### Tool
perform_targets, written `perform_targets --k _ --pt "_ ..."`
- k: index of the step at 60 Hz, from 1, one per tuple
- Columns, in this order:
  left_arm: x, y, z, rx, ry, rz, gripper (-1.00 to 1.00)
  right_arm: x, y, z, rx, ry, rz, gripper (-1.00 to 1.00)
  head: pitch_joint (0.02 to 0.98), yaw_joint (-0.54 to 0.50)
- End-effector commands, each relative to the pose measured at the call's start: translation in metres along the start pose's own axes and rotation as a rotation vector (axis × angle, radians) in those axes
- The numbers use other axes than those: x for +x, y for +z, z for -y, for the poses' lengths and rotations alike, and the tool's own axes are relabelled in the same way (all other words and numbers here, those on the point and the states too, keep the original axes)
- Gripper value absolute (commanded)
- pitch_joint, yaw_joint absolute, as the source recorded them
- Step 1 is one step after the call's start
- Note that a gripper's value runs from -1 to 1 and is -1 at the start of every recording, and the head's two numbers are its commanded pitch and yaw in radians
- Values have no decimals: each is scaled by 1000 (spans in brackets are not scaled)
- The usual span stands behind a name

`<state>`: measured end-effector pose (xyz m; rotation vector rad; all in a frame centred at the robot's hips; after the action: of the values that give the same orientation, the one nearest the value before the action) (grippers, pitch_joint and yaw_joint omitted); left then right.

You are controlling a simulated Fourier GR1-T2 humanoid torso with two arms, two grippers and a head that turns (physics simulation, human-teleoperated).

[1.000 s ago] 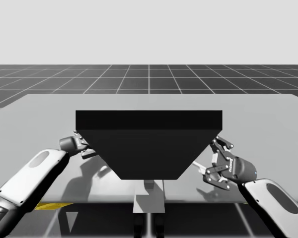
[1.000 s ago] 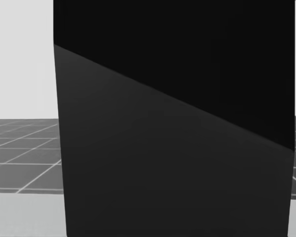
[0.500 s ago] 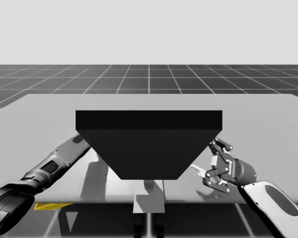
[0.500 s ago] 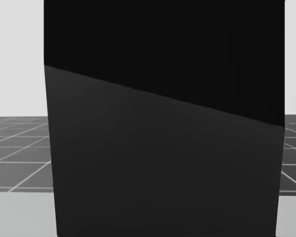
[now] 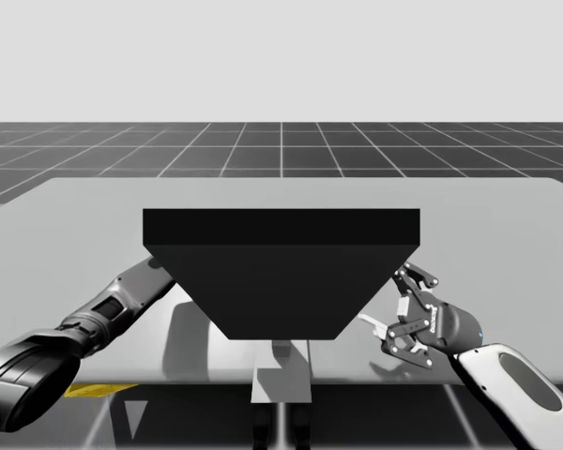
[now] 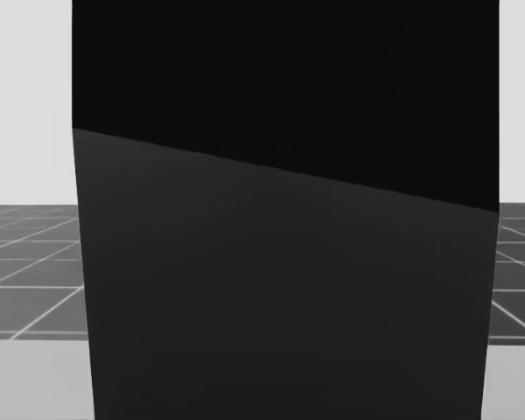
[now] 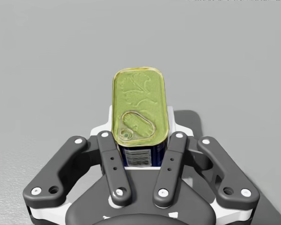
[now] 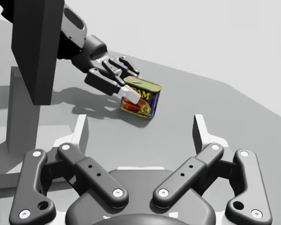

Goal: Reach around the screen and pick up the object behind it.

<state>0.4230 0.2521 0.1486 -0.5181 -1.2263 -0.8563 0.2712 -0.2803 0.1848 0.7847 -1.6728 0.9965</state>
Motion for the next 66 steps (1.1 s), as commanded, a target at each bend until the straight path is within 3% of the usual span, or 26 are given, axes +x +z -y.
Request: perform_targets --k 1,12,37,54,66 --pt "-9 -10 -17 -44 -8 -8 1000 0 1 0 -1 4 4 -1000 161 32" --pt "-11 27 -21 7 -15 -7 1000 0 2 0 -3 6 13 -1000 158 32" --pt "3 126 -26 144 -98 -7 1000 1 6 1 -15 12 26 -1000 157 25" --pt "64 186 -28 274 -185 83 1000 2 8 1 -21 18 35 -1000 151 25" --pt "132 209 -22 376 -260 234 1000 2 7 2 -25 24 36 -1000 142 21"
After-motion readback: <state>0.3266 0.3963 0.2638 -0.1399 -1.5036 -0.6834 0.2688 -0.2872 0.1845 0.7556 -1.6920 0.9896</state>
